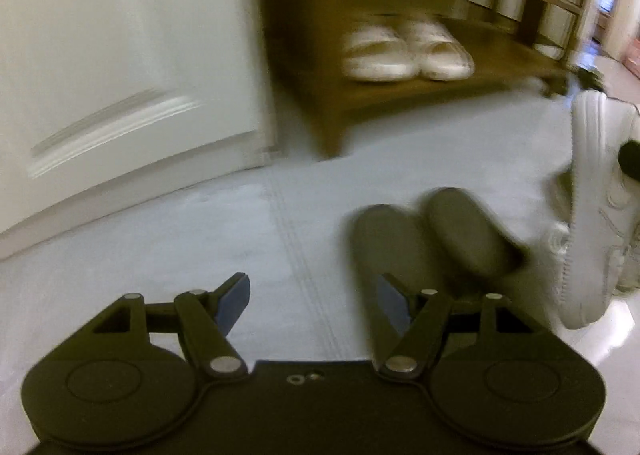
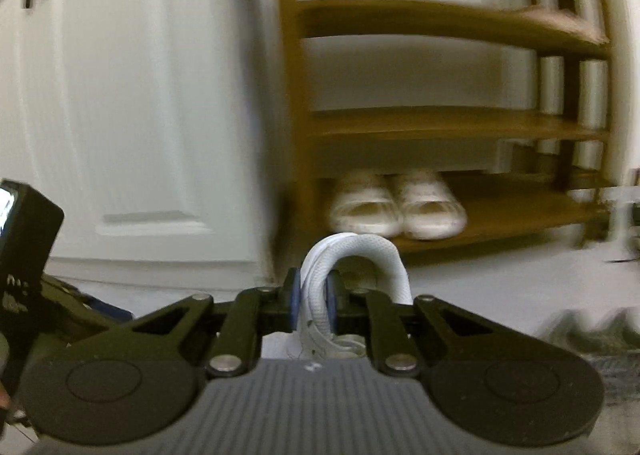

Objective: Organize scattered shoes
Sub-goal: 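Carry the white sneaker beside the first white sneaker with the right tool, then lower the white sneaker and open the right tool to release it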

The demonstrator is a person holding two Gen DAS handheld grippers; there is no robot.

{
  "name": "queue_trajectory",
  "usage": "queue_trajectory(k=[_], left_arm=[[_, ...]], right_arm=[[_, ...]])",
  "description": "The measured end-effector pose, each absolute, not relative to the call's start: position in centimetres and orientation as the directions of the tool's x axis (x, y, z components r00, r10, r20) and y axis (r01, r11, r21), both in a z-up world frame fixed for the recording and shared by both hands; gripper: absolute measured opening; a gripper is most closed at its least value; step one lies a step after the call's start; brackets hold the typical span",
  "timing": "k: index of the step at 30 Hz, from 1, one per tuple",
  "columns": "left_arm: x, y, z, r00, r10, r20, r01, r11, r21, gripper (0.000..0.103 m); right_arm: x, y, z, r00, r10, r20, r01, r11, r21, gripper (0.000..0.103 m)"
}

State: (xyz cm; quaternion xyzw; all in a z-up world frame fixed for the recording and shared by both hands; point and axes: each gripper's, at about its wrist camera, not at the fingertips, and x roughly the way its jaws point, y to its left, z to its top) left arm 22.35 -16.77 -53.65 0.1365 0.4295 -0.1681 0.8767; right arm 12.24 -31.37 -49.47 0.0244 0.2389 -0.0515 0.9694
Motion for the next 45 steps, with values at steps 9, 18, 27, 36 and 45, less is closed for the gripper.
queue_trajectory(k=[9, 18, 27, 36, 45], left_arm=[[15.9, -29.1, -55.9, 0.51, -0.299, -0.807, 0.569, 0.82, 0.056, 0.071], [16.3, -29.1, -57.7, 0.491, -0.246, -0.835, 0.545, 0.835, 0.074, 0.071], [18.4, -26.1, -59.0, 0.467, -0.194, -0.863, 0.489, 0.869, 0.069, 0.071], [19.4, -24.8, -58.1, 0.486, -0.201, -0.851, 0.465, 0.883, 0.056, 0.071], [19.3, -24.8, -57.6, 0.487, -0.178, -0.855, 0.455, 0.888, 0.075, 0.071]], right_arm=[[9.2, -41.9, -53.1, 0.701, -0.232, -0.674, 0.066, 0.963, -0.262, 0.015], [12.9, -45.9, -61.9, 0.601, -0.262, -0.755, 0.023, 0.95, -0.312, 0.015], [16.7, -44.2, -63.7, 0.571, -0.174, -0.802, -0.004, 0.977, -0.214, 0.014], [20.5, -43.8, -64.1, 0.586, -0.157, -0.795, 0.046, 0.986, -0.161, 0.021], [22.0, -47.7, -61.8, 0.538, -0.067, -0.84, 0.16, 0.987, 0.024, 0.057]])
